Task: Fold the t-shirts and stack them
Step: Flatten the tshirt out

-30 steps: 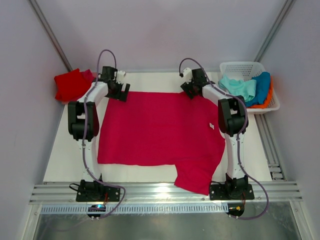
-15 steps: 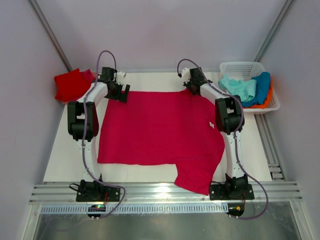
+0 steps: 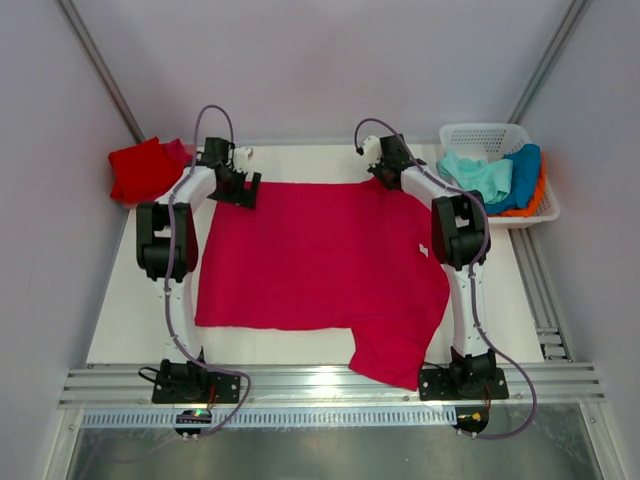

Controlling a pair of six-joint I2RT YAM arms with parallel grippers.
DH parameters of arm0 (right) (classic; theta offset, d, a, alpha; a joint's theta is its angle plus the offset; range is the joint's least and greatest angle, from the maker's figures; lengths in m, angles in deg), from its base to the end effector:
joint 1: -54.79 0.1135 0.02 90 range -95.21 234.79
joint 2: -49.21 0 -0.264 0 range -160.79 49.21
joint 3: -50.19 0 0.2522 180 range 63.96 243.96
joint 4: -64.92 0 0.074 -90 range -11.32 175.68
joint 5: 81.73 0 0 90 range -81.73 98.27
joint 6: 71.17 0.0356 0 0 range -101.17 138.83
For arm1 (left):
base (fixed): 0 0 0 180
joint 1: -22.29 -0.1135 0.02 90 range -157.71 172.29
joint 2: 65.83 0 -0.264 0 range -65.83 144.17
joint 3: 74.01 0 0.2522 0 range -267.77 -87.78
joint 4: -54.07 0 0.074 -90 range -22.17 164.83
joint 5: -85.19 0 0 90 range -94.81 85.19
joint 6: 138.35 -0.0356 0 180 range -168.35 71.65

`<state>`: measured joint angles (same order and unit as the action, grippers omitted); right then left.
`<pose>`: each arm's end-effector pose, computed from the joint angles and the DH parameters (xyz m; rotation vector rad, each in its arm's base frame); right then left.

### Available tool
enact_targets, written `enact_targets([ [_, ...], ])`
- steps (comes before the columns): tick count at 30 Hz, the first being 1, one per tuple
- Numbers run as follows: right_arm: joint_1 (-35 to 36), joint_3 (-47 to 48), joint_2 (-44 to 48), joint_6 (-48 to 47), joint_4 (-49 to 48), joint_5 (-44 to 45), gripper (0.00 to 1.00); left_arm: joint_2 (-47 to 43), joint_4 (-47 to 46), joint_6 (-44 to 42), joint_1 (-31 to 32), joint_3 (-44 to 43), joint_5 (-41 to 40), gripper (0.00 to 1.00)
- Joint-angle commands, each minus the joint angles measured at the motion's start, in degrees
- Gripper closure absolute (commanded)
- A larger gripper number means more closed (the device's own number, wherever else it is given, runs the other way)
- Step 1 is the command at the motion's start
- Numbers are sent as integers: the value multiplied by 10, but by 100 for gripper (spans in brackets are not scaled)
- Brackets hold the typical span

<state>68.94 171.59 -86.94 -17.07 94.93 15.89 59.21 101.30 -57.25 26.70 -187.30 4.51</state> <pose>0.5169 0.1254 0.1552 -0.9423 2.1738 -0.3411 0.4729 -0.0423 0.1848 0.3582 2.5648 -0.1827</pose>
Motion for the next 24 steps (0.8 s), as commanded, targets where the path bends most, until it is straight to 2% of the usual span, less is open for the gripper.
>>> enact_targets([
  [1,1,1,84,6,7,9,97,6,-4,13,-4,2,18,3],
  [11,14,-26,172,16,56,-1,97,14,-3,20,-4,-1,33,3],
  [24,53,-11,172,10,120,16,97,4,-3,23,-4,1,28,2],
])
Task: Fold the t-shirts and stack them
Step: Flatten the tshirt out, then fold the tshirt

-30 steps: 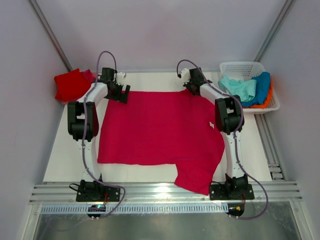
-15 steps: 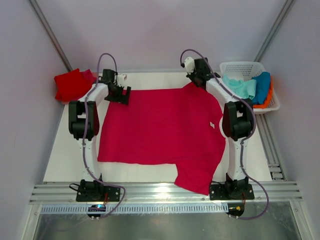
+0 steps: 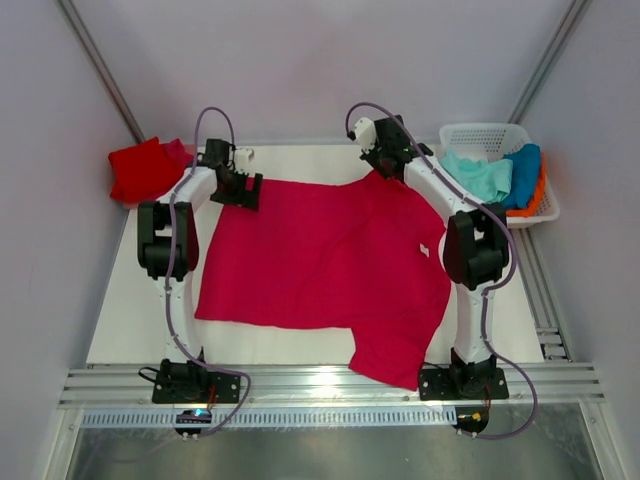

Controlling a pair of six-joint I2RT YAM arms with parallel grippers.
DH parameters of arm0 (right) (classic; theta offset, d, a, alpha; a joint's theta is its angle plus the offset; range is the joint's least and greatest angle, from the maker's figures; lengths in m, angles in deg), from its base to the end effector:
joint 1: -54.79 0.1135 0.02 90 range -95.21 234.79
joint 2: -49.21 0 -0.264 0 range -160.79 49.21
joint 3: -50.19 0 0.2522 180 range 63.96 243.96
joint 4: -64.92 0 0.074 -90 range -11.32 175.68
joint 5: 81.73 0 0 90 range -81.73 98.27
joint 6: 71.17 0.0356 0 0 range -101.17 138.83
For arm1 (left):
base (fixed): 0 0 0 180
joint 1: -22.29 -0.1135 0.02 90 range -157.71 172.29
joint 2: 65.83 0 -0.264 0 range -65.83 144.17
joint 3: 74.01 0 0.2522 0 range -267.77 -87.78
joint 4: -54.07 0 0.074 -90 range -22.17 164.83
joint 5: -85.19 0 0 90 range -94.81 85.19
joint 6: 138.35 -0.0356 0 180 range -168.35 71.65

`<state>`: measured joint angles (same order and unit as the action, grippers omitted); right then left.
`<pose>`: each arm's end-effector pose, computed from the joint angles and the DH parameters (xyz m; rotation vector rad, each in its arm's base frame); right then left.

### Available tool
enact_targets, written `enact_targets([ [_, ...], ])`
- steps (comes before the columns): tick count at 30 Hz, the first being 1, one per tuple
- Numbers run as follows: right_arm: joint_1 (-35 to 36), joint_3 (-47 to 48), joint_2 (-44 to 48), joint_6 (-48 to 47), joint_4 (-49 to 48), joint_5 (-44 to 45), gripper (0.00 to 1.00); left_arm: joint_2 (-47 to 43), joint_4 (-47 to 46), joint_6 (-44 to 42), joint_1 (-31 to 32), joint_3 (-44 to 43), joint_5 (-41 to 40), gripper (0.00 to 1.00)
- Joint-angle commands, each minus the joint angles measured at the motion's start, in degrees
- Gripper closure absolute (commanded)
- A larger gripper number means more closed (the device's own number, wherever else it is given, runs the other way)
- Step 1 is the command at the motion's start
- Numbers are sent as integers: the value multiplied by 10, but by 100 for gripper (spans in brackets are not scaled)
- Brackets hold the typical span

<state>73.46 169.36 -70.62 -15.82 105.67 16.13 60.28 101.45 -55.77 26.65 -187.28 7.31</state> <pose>0.4615 0.1508 0.2673 -0.9694 2.0899 -0.3011 0.4736 -0.0436 0.1763 0.3405 2.5843 -0.2580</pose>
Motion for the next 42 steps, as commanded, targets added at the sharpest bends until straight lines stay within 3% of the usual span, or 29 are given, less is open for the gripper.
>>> enact_targets([
  [1,8,15,4,-2,18,15,97,-9,-9,8,-4,3,-7,2],
  [11,10,22,-21,1,21,22,97,36,-60,37,-40,-78,-14,1],
  [17,10,25,-30,-1,23,29,97,114,-67,52,-73,-177,53,1],
  [28,12,34,-37,1,39,34,97,208,-22,37,-77,-294,149,1],
  [35,16,36,-37,2,43,39,97,217,-14,48,-79,-308,179,1],
  [42,17,34,-34,5,45,39,97,212,12,40,-79,-307,189,19],
])
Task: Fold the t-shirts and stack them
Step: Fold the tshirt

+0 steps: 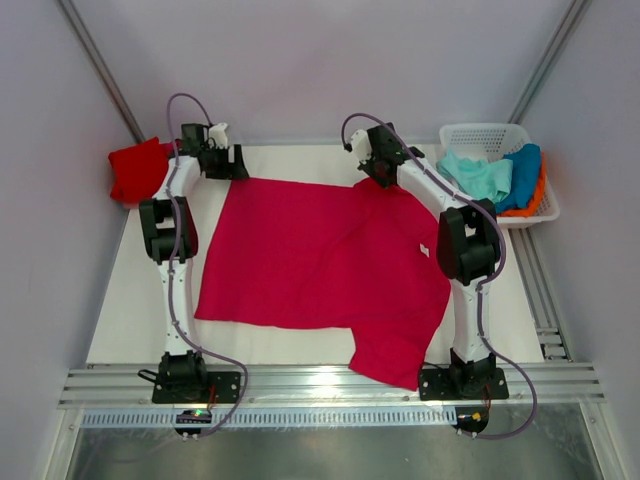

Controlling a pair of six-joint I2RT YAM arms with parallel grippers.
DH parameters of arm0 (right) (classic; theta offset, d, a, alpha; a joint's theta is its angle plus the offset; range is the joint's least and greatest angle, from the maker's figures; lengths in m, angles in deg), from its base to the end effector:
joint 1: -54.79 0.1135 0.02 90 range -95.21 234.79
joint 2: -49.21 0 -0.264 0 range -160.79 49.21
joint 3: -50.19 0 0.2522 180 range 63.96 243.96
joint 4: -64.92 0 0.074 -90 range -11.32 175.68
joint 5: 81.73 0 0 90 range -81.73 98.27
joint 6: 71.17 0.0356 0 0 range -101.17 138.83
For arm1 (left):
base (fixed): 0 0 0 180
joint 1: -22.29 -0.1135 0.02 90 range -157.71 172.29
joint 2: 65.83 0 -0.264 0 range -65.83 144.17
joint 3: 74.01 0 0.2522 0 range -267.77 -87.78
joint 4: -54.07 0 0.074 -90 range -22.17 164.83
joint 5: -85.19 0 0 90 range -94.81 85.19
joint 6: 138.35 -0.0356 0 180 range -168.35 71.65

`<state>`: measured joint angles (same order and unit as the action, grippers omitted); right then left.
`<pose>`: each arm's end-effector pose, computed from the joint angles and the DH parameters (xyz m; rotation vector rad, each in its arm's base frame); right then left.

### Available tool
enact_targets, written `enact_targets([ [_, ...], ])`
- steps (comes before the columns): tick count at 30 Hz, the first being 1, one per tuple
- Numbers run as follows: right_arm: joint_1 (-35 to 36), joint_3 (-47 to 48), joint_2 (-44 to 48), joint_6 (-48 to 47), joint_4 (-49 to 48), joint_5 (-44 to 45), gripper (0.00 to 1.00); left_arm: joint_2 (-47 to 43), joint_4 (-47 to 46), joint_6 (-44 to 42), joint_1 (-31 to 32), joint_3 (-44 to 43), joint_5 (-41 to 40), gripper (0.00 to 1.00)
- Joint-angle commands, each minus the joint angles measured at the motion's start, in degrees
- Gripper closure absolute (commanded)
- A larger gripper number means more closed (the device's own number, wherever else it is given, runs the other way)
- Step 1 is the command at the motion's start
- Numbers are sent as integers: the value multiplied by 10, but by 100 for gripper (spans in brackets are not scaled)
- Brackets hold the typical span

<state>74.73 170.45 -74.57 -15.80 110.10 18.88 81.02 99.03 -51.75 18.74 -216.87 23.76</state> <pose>0.4633 0.1611 0.2356 -1.0377 2.1972 -0.3406 0.5617 0.0178 0.1609 0.2207 2.3476 -0.5433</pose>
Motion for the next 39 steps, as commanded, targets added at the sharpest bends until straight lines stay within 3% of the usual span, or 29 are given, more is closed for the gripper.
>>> enact_targets([
  [1,4,22,6,6,0,12,97,3,44,-4,0,-10,25,21],
  [5,4,20,6,11,0,8,97,-2,57,-13,1,0,26,29],
  [7,4,19,6,12,0,7,97,-6,60,-16,1,5,26,38],
  [11,4,16,7,14,1,7,97,-8,60,-16,0,14,33,76],
  [12,4,14,7,14,1,8,97,-7,60,-15,1,15,34,91],
  [14,4,7,9,13,-4,9,97,-6,60,-13,0,16,33,100],
  [26,4,-15,27,-1,-64,81,97,-73,34,-14,-1,46,-19,100],
  [39,4,-46,116,-3,-58,74,97,-195,10,4,-6,109,-7,100],
])
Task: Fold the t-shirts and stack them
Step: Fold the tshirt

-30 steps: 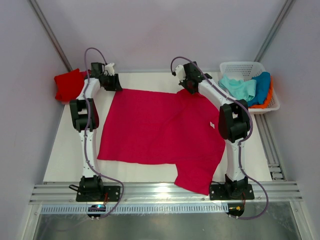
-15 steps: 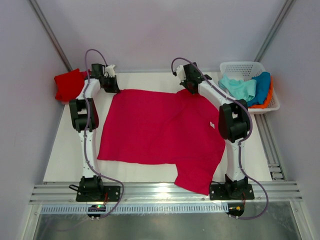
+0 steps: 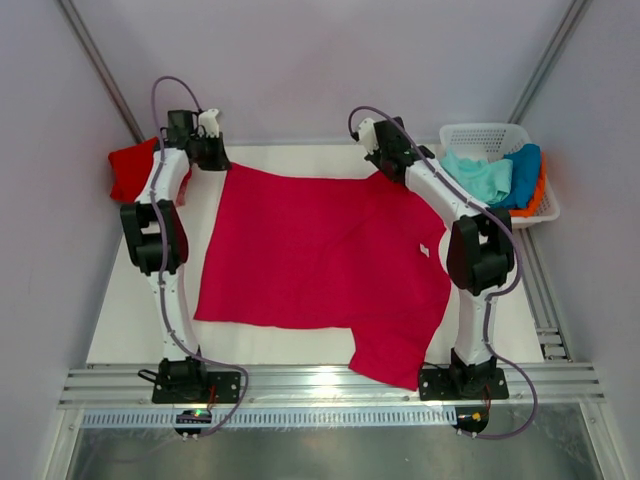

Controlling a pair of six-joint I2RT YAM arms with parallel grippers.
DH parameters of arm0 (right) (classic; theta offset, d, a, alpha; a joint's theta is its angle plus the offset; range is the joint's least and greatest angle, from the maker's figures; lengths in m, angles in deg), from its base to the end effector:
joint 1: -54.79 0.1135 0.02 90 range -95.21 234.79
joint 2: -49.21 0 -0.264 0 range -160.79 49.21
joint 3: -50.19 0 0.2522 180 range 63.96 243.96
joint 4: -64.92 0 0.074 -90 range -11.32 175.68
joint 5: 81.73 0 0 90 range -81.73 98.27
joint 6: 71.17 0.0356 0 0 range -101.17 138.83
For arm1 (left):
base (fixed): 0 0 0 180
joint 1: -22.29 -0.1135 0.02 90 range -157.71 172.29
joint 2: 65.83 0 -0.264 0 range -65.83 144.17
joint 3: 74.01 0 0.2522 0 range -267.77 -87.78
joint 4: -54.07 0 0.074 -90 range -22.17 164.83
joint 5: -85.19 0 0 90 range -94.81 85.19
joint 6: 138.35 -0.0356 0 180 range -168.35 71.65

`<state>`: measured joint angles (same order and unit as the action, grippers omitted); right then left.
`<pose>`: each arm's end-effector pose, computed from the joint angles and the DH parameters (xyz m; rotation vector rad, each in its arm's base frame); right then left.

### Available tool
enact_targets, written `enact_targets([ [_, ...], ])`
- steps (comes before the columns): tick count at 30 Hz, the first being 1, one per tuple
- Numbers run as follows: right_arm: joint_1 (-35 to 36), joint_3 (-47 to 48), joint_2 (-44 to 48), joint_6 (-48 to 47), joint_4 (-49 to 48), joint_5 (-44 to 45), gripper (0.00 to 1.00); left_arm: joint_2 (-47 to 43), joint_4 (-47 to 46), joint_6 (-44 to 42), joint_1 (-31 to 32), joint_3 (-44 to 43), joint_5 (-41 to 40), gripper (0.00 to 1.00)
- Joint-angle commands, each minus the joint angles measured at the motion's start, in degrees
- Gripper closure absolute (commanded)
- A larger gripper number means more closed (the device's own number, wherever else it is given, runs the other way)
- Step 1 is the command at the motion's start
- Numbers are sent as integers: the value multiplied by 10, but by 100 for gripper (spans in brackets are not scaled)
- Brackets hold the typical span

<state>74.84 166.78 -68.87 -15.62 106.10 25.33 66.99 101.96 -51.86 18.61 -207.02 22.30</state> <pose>0.4506 0.1533 0.2666 -0.9253 2.1291 -0.4719 0.5227 0.0174 0.2298 0.2141 2.3334 -0.5048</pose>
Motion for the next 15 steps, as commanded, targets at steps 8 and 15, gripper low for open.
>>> enact_targets([
  [8,3,-44,92,-6,-11,3,97,-90,1,-2,-6,40,18,100],
  [15,2,-68,131,-8,24,-1,97,-134,23,-4,-24,79,37,100],
])
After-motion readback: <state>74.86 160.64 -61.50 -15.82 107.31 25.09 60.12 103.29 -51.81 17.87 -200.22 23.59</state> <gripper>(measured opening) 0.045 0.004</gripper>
